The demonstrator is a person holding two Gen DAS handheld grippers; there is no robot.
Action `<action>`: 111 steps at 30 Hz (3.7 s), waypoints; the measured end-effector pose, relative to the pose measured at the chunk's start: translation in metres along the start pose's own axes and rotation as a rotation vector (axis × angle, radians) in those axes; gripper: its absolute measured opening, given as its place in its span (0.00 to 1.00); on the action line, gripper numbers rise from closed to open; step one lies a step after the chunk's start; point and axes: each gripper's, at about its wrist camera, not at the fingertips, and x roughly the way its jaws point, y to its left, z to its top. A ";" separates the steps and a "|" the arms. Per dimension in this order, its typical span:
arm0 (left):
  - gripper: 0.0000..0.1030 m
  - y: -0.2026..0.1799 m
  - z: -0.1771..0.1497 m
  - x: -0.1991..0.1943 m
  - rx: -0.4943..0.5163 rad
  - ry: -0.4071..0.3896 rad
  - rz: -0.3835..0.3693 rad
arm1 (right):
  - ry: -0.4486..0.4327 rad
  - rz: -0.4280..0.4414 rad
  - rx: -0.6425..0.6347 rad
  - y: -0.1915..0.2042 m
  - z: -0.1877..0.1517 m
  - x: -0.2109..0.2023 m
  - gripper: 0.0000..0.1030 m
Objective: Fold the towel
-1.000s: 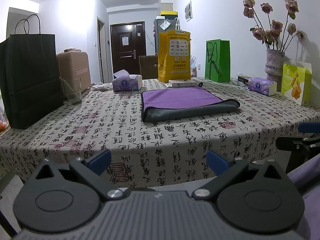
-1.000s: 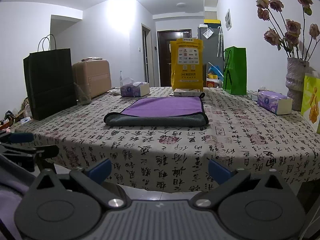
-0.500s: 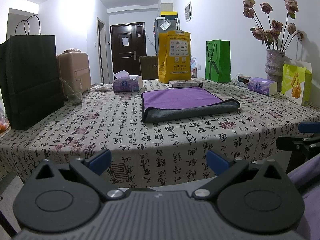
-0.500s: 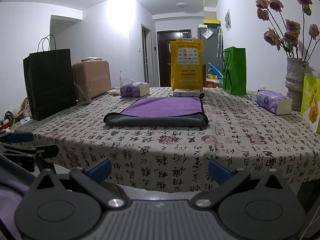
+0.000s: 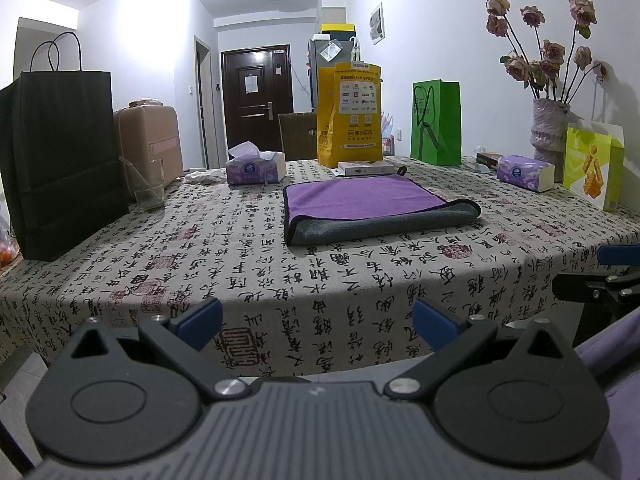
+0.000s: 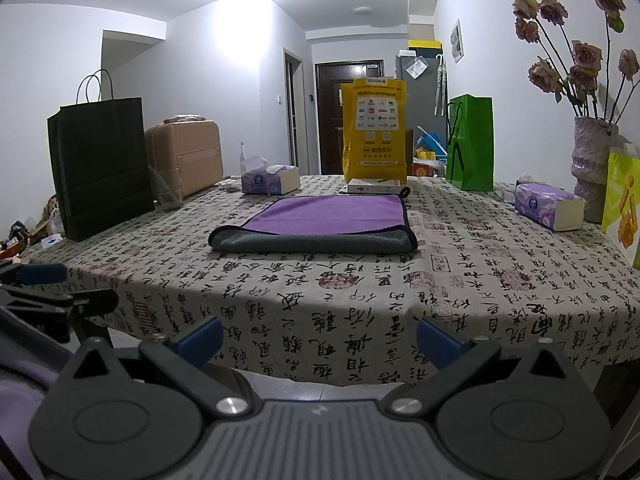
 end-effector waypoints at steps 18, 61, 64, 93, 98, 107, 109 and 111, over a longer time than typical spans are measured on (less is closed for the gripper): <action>1.00 -0.001 -0.001 -0.001 0.002 -0.002 0.002 | -0.003 -0.006 0.000 -0.001 0.000 -0.001 1.00; 1.00 0.031 0.048 0.102 -0.053 0.045 0.066 | -0.054 -0.133 -0.004 -0.047 0.057 0.085 1.00; 1.00 0.030 0.053 0.118 -0.046 0.058 0.053 | -0.048 -0.134 -0.005 -0.053 0.060 0.098 1.00; 0.09 0.037 0.080 0.259 -0.033 0.220 -0.136 | 0.148 0.047 -0.071 -0.109 0.090 0.250 0.20; 0.06 0.043 0.084 0.258 -0.047 0.224 -0.132 | 0.143 0.061 -0.068 -0.111 0.094 0.253 0.06; 0.06 0.045 0.097 0.260 -0.054 0.170 -0.128 | 0.123 0.053 -0.087 -0.114 0.105 0.263 0.05; 0.06 0.046 0.100 0.263 -0.055 0.167 -0.127 | 0.119 0.052 -0.090 -0.115 0.106 0.265 0.05; 0.06 0.047 0.103 0.267 -0.051 0.166 -0.123 | 0.110 0.050 -0.103 -0.115 0.109 0.269 0.05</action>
